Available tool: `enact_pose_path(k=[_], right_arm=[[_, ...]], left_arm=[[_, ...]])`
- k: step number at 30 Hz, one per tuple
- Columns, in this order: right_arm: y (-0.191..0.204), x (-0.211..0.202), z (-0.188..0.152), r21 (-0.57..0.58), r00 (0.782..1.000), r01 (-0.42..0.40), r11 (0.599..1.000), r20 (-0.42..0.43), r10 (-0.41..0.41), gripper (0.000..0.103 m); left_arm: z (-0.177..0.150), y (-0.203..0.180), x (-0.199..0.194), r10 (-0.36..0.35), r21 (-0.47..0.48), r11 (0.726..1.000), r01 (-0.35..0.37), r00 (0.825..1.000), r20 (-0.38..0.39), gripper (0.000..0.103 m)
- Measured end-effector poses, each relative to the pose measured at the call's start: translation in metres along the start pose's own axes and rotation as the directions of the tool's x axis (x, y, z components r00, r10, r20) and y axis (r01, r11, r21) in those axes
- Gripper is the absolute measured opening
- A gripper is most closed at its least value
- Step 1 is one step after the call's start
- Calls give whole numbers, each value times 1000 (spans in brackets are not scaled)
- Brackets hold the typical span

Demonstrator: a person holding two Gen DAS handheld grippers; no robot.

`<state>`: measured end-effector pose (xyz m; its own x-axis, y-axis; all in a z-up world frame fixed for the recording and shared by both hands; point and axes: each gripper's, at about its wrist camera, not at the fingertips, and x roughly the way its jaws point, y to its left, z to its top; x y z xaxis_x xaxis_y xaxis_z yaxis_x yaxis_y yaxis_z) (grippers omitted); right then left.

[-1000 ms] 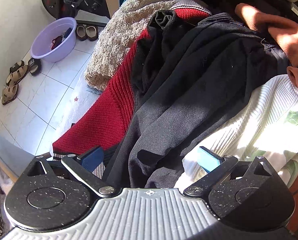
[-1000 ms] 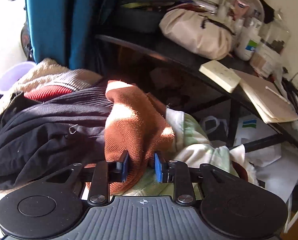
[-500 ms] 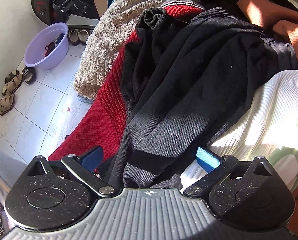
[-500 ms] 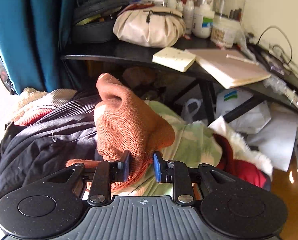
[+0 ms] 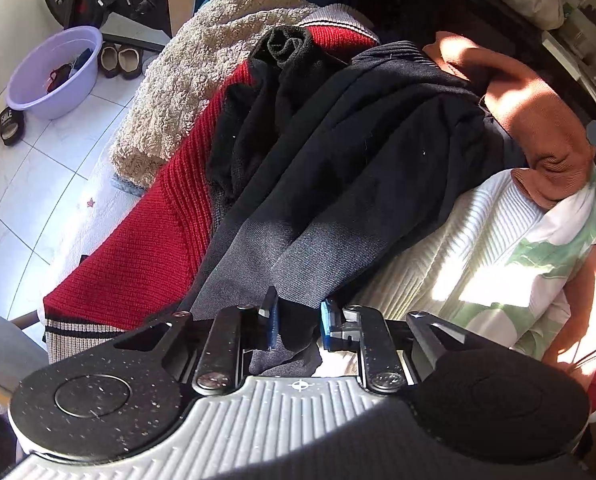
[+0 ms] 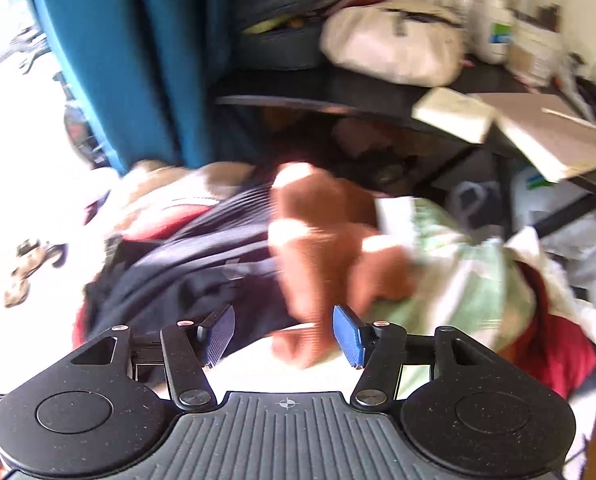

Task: Fold clothes
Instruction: 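Close the left tool on the black garment while the right tool grips it too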

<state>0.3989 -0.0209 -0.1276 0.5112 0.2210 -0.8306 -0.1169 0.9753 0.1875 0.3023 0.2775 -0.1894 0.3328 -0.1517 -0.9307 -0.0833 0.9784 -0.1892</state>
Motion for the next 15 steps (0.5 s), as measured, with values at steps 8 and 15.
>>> enact_pose_path(k=[8,15], right_arm=[[42,34,-14,89,988,-116,989,-92,124,69],[57,65,-29,254,973,-134,958,-152,177,83]], left_arm=[[-15,-28,-36,-60,145,988,55,998,33,15],[-23,-53,-72,-173,194,969,153,981,92,14]])
